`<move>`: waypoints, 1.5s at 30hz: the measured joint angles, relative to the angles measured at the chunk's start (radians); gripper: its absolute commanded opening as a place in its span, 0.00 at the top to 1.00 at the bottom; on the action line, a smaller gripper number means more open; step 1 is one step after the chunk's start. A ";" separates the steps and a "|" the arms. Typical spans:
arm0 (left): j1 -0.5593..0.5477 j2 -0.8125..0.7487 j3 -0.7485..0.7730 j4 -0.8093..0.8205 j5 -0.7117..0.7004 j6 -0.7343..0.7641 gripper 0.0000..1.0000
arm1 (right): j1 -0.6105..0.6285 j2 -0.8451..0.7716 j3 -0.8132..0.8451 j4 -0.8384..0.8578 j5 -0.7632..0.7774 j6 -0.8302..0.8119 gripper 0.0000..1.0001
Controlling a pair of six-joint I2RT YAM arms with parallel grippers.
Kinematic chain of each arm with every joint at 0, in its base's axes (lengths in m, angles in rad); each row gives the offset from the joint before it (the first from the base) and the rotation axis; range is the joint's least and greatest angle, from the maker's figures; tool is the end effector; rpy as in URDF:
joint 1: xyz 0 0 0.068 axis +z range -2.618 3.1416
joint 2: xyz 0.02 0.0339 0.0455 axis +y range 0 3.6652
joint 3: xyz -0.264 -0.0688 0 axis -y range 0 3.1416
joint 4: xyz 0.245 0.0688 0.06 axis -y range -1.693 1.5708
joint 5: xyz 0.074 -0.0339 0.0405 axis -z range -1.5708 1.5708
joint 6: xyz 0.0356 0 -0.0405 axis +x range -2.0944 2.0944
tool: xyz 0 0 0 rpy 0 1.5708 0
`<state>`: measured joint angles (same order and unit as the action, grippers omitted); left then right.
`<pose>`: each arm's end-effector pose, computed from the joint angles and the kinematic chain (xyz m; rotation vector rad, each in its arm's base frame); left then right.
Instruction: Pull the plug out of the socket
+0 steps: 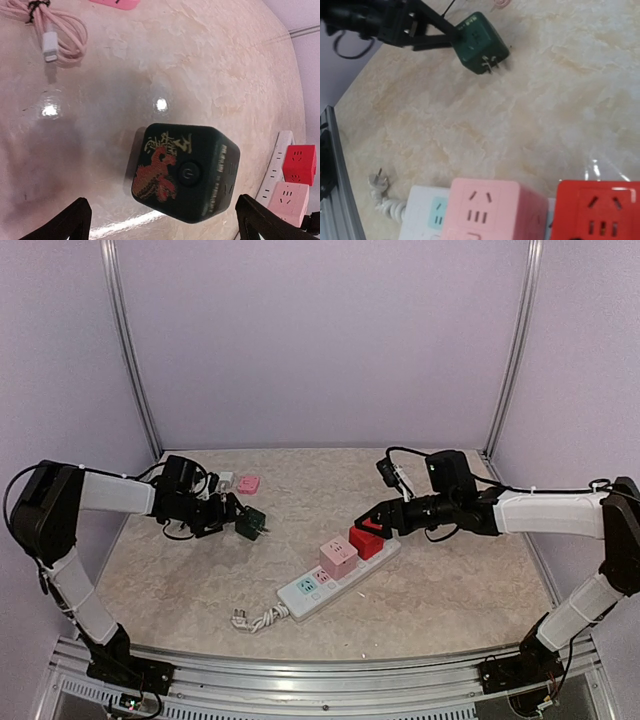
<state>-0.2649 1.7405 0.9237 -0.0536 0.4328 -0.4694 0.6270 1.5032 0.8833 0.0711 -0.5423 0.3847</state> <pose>0.3286 -0.1046 0.1549 -0.0557 2.5178 -0.8442 0.2529 0.2059 0.2289 -0.6151 2.1735 1.1491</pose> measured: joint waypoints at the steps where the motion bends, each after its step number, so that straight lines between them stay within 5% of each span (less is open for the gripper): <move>1: 0.001 -0.019 0.004 -0.023 -0.030 0.004 0.01 | -0.004 -0.001 0.000 0.000 0.001 0.000 0.25; 9: -0.029 -0.170 0.087 -0.138 -0.209 0.084 0.01 | -0.047 -0.030 -0.023 0.000 0.008 -0.003 0.25; 18: -0.419 -0.210 0.102 -0.146 -0.258 0.307 0.02 | -0.097 -0.023 -0.034 -0.039 0.061 -0.029 0.25; 24: -0.578 -0.169 0.124 -0.143 -0.330 0.407 0.01 | -0.119 0.027 -0.034 -0.048 0.068 -0.034 0.25; 33: -0.668 0.032 0.323 -0.175 -0.407 0.503 0.01 | -0.119 0.119 -0.034 -0.005 0.015 -0.013 0.27; 45: -0.692 0.112 0.372 -0.185 -0.392 0.534 0.09 | -0.108 0.201 -0.034 0.090 -0.027 0.027 0.30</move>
<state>-0.9573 1.8523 1.2957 -0.2386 0.0410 0.0647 0.5190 1.7039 0.8497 0.1616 -0.5694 0.4122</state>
